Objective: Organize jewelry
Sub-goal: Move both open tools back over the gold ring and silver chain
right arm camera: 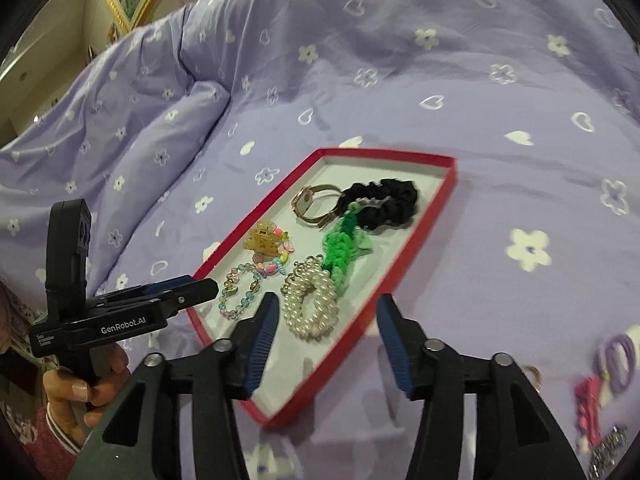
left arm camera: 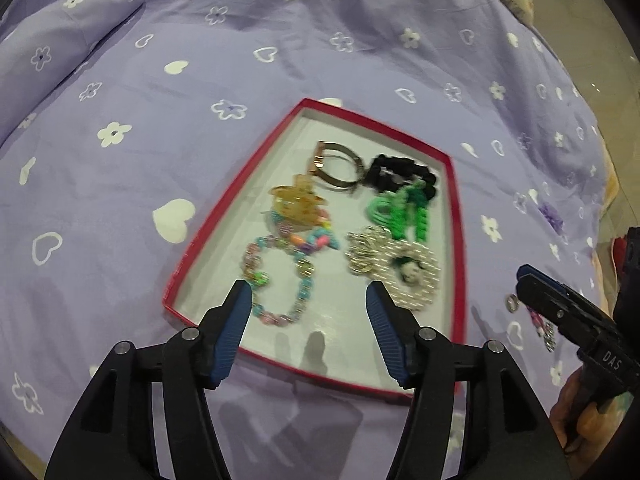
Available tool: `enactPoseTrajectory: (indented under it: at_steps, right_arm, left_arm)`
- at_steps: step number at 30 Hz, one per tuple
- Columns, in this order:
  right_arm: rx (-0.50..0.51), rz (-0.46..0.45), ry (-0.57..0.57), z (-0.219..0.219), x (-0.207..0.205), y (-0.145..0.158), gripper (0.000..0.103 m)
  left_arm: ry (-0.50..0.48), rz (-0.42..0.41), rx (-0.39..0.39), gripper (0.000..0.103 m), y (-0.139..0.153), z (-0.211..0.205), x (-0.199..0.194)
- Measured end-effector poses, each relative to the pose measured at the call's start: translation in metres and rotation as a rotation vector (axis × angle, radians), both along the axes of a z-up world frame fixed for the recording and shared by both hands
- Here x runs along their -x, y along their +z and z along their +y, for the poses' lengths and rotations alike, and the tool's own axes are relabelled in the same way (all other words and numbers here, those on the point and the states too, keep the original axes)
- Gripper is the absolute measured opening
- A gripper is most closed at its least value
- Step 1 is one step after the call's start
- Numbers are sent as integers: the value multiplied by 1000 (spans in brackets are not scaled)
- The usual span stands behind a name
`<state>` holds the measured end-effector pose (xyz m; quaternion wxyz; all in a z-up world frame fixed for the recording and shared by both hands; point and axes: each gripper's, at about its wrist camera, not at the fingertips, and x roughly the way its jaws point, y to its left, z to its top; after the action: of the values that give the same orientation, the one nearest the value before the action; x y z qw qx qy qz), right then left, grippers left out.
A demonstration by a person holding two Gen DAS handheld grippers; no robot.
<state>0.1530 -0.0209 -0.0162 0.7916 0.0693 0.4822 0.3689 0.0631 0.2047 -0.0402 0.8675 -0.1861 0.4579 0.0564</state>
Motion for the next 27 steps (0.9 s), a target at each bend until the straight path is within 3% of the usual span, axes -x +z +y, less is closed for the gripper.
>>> enactPoseTrajectory:
  at_steps: [8,27]
  right_arm:
    - [-4,-2,-123,-67,17,9,59]
    - [87,25,-336,-190,57,-9,59]
  left_arm:
    - [-82,-25,-7,59,14,-42,7]
    - [-304,-14,-44,62,17,-144,-5]
